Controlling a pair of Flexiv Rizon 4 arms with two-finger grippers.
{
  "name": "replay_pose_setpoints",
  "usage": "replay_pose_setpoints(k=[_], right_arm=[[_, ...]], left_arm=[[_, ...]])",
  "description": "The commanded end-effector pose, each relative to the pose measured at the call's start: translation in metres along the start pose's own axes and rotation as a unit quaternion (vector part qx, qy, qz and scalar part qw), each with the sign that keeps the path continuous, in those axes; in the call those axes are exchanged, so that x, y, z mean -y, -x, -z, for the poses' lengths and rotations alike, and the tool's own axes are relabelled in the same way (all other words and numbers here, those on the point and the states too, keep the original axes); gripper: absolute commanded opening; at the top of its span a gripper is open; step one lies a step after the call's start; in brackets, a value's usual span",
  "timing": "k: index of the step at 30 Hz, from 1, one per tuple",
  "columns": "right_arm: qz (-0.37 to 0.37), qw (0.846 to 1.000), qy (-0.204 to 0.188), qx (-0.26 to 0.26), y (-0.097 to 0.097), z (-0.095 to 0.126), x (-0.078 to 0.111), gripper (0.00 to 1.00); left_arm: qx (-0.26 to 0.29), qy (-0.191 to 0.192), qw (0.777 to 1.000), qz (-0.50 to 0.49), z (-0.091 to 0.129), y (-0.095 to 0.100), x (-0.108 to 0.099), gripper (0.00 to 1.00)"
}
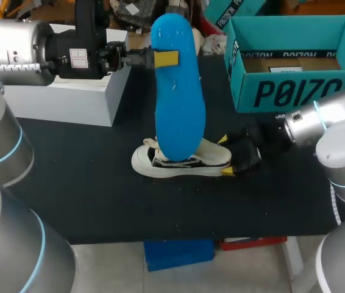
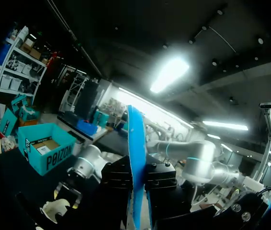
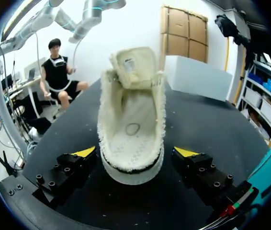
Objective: Take the shoe out of the shoebox, open the shoe tongue, remove and reinsert the insole, then place the shoe into the shoebox
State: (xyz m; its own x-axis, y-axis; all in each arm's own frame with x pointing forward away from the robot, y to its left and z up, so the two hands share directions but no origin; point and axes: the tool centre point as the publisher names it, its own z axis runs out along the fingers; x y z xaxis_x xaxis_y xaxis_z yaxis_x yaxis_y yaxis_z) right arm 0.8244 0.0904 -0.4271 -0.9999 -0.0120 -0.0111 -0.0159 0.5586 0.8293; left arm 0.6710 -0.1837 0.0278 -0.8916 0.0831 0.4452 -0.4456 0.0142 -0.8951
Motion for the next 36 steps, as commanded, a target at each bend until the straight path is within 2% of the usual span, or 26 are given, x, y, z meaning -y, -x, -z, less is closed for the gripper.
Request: replay_pose_setpoints(k=[1,5,8,14,17,28,36], right_arm=[[-0.015,0.989,-0.145,-0.007,-0.004,0.017,-0.015,1.00],[-0.012,0.967,-0.255,-0.011,-0.001,0.026,-0.023,1.00],[-0.011,0.941,-0.337,-0.020,0.003,0.027,-0.031,1.00],[-0.013,0.893,-0.449,-0.019,0.014,0.025,-0.046,1.00],[-0.017,0.873,-0.486,-0.019,0.018,0.021,-0.051,1.00],[-0.016,0.831,-0.557,-0.014,0.028,0.005,-0.068,1.00],[-0.001,0.821,-0.570,-0.020,0.038,-0.011,-0.080,1.00]], left_arm=[[0.002,0.000,1.000,0.000,-0.001,0.000,0.000,0.00],[0.002,0.000,1.000,0.000,-0.001,0.000,0.000,0.00],[0.002,0.000,1.000,0.000,-0.001,0.000,0.000,0.00],[0.002,0.000,1.000,0.000,-0.001,0.000,0.000,0.00],[0.002,0.000,1.000,0.000,-0.001,0.000,0.000,0.00],[0.002,0.000,1.000,0.000,-0.001,0.000,0.000,0.00],[0.002,0.000,1.000,0.000,-0.001,0.000,0.000,0.00]])
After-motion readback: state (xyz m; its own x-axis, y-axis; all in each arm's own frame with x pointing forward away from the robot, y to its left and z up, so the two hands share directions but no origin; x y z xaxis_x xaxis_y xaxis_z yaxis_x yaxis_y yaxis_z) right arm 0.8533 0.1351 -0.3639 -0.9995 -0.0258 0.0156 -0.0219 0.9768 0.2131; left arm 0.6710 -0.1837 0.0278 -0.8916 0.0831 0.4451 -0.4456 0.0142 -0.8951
